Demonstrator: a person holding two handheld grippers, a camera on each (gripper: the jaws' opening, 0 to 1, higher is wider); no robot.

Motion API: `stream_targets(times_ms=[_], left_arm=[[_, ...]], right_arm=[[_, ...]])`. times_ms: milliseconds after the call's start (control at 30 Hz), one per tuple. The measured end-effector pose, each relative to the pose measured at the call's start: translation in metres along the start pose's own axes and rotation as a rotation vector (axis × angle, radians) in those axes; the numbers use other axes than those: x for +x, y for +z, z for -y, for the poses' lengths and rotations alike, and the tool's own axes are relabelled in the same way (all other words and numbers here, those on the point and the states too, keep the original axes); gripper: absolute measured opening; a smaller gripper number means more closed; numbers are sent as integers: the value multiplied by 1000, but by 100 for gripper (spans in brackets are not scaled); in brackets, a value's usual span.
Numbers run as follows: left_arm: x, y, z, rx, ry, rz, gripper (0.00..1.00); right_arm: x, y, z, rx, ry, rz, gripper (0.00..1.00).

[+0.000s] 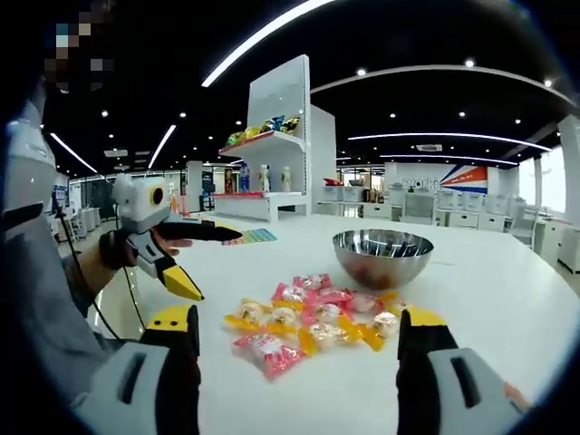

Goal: Pick up the marshmallows scattered on the table and place them into the bowl on the table

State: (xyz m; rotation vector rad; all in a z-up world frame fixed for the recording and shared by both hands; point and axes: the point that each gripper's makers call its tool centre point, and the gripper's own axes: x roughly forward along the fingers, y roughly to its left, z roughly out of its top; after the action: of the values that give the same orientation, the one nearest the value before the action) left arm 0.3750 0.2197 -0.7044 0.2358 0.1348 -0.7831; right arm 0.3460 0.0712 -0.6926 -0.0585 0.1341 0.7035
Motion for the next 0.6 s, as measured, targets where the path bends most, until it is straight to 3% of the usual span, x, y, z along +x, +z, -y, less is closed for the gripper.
stream_targets(times_ms=[100,200,600], left_arm=[[12,-12,-1,-11,-13,-15,94],[22,-33,0,3,-31,-79,93],[39,-65,8,-66,-79,-94,76]], right_arm=[[-3,2,2,9,-5,5,86],[-5,2,4,11,-12,3,86],[-8,4,11,47,-24,31,86]])
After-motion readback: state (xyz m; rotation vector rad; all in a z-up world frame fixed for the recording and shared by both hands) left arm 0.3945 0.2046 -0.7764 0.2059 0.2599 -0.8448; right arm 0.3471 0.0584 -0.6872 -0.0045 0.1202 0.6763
